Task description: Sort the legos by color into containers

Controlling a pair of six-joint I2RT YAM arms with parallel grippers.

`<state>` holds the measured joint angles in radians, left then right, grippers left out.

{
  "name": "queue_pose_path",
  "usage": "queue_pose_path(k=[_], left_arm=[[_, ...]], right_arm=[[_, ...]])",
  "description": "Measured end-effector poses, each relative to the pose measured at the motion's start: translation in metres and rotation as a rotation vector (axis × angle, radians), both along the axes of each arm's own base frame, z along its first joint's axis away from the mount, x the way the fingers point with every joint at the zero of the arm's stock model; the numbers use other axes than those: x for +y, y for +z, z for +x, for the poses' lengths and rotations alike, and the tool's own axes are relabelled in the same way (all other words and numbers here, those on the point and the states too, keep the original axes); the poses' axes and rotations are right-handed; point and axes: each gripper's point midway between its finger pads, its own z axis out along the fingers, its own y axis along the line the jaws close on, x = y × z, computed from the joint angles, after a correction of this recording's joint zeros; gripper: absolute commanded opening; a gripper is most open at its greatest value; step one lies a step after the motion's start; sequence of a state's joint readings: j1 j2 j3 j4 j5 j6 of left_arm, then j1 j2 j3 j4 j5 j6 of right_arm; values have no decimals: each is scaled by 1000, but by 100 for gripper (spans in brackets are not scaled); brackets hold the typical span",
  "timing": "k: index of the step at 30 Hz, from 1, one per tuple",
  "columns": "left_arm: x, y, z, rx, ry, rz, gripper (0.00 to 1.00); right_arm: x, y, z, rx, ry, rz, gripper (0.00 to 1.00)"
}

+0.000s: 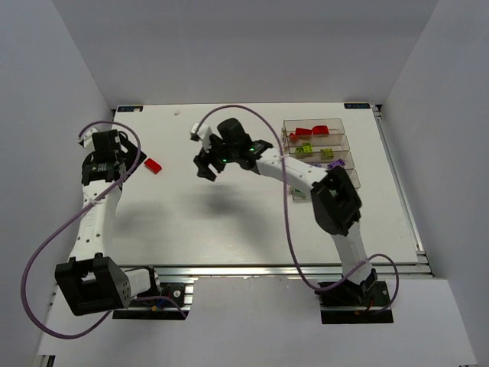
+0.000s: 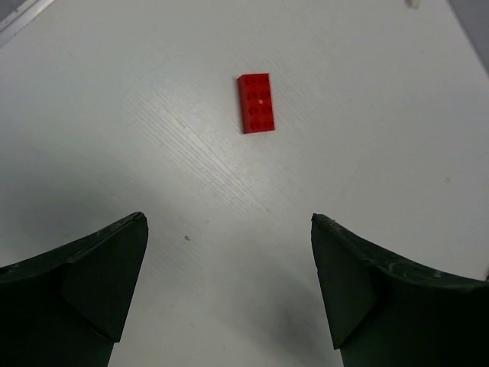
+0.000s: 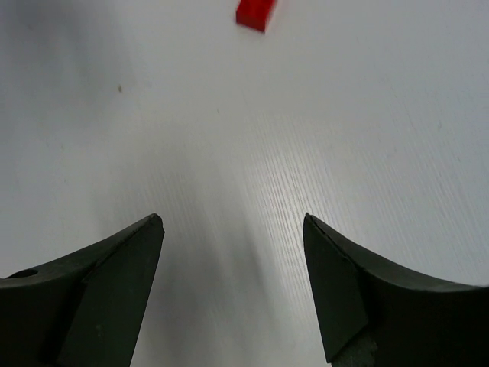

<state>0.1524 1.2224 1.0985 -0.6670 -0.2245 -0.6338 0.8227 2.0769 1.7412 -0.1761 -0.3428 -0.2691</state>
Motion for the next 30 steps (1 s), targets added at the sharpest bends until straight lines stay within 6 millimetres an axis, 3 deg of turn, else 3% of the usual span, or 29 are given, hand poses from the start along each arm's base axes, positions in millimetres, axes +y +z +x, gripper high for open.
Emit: queue_pose_path(k=[5,9,14,18,20,21,22,23,24,27,28,30], left_arm=[[-3,52,-3,-151,15,-1,97],[-5,87,-24,-260,37,1,97],[-7,94,-47,-280,52,-1,97],[-9,83,-65,-252,55,-4,95],[-10,74,-68,-234,54,-5,89],[-10,68,-69,-219,53,-7,72],[-10,60,-67,-204,52,-12,63],[-11,53,-66,-190,53,-20,53],[-12,41,-63,-162,48,-29,36],[-17,10,-49,-107,33,-75,23],[-19,0,-44,-90,26,-91,24],[-24,-19,-34,-61,6,-132,33]], right_arm=[[90,4,19,-40,32,156,77],[133,-23,17,-47,51,219,85],[164,-69,16,-100,-2,223,87],[182,-83,14,-144,-41,247,81],[183,-86,7,-150,-39,251,61],[179,-86,5,-151,-38,251,47],[172,-88,1,-145,-34,237,12],[160,-89,-4,-134,-28,220,0],[147,-87,-7,-111,-28,206,0],[102,-58,-3,-72,-13,202,0],[88,-39,2,-63,5,222,15],[59,9,18,-64,38,287,64]])
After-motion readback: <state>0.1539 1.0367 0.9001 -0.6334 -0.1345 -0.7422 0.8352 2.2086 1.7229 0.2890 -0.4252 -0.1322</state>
